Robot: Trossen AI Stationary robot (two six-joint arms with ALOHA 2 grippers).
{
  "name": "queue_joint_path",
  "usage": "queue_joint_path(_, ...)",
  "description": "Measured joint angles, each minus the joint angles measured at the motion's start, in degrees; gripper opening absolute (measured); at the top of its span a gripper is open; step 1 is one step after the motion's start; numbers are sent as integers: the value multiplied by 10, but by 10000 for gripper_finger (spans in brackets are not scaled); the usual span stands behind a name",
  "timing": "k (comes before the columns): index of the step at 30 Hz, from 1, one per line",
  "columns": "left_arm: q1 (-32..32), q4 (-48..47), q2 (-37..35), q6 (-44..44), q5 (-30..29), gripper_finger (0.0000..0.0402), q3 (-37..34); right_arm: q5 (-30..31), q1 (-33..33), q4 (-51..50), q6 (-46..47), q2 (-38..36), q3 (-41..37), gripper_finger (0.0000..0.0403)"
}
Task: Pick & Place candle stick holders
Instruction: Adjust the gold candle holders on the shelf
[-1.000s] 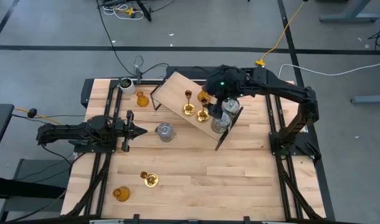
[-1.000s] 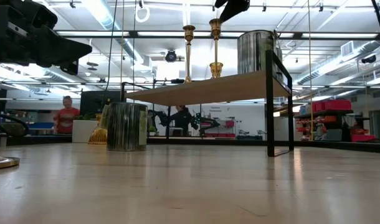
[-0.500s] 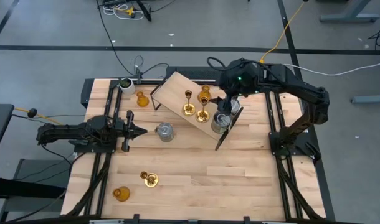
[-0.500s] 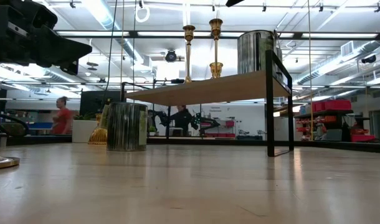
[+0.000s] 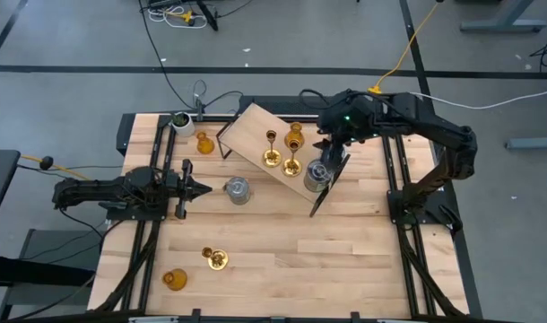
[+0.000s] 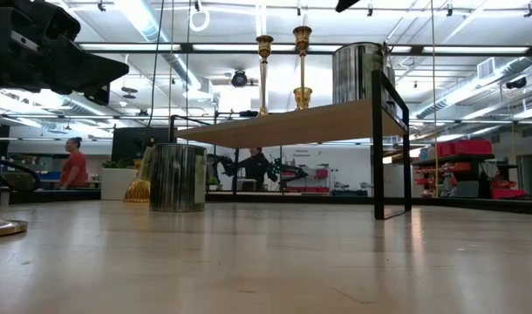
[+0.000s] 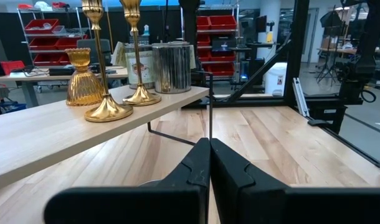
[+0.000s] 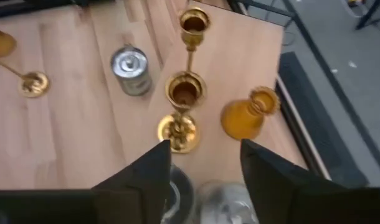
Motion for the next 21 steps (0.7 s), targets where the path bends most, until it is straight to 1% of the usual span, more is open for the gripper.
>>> queue_joint_path(7, 0, 0, 0, 0, 0, 12, 0, 61, 18, -3, -19, -4, 0, 106)
queue_joint_path(11, 0, 0, 0, 0, 0, 12, 0, 56, 23, 7, -26, -6, 0, 64)
queue_joint_path(16, 0, 0, 0, 0, 0, 12, 0, 55, 23, 10, -26, -11, -1, 23)
queue_joint_path(18, 0, 0, 0, 0, 0, 12, 0, 56, 24, 28, -30, -24, -17, 10)
queue_joint_path(21, 0, 0, 0, 0, 0, 12, 0, 57, 29, 85, -51, -61, -80, 4)
